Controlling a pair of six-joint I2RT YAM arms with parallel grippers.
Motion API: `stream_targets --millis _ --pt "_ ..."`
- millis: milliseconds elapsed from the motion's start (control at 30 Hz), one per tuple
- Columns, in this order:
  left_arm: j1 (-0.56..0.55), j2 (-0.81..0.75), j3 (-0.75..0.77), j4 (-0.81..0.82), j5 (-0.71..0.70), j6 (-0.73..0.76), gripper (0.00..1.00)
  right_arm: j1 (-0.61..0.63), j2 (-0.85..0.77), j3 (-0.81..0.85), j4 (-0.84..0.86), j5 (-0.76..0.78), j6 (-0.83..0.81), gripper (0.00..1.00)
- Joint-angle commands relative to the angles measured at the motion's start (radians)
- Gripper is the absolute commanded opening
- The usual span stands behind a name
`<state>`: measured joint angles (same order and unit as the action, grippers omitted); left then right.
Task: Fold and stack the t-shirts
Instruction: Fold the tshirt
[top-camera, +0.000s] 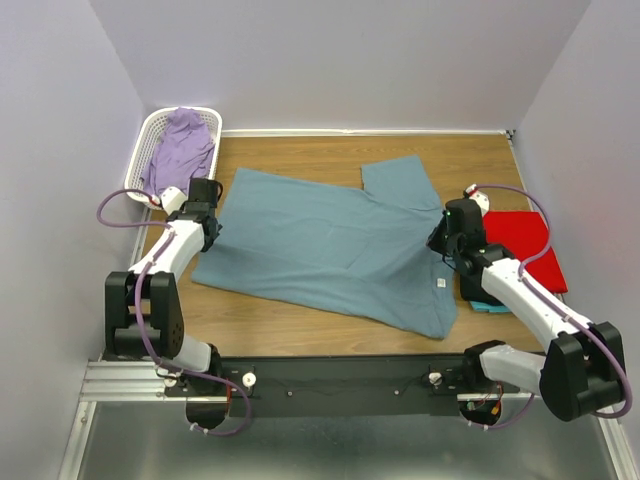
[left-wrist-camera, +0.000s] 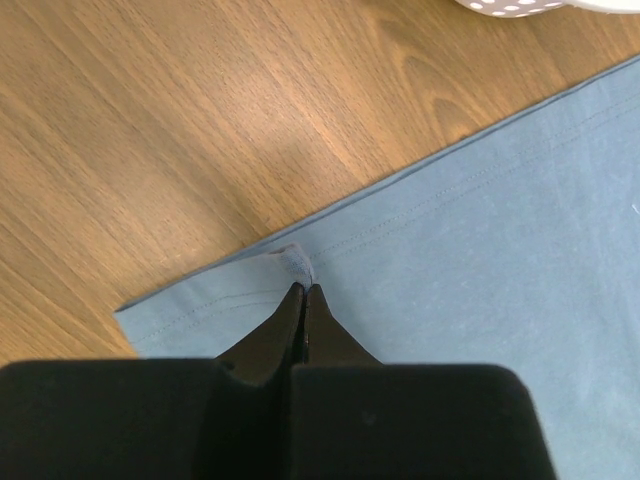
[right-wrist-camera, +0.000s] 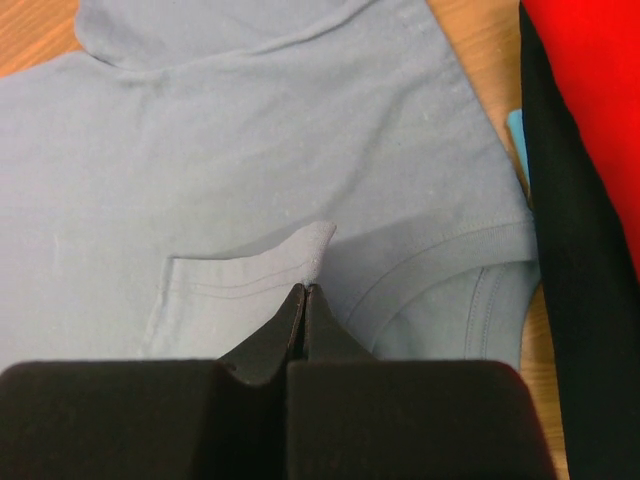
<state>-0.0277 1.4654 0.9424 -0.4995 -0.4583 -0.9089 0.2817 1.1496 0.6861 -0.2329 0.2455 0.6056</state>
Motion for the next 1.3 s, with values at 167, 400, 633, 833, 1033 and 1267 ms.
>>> stream_targets --millis 167,400,633,833,1033,1267 --pt "0.009 0.046 0.039 0.036 -0.019 0.001 0.00 0.004 0.033 0.066 -0.003 0.043 -0.001 0.01" --pt "0.011 0.081 0.029 0.081 0.003 0.030 0.03 0.002 0.122 0.043 -0.005 0.054 0.016 0.24" --pt "0.018 0.076 0.030 0.130 0.040 0.085 0.49 0.002 0.187 0.064 -0.006 0.031 -0.001 0.65" --pt "0.017 0.050 0.075 0.138 0.069 0.159 0.59 0.014 0.202 0.121 -0.042 0.023 -0.030 0.70" --pt "-0.031 0.036 0.119 0.141 0.092 0.182 0.59 0.094 0.185 0.177 -0.072 0.058 -0.024 0.70" --pt "-0.098 0.121 0.147 0.160 0.151 0.173 0.58 0.200 0.426 0.345 -0.080 0.048 -0.029 0.51"
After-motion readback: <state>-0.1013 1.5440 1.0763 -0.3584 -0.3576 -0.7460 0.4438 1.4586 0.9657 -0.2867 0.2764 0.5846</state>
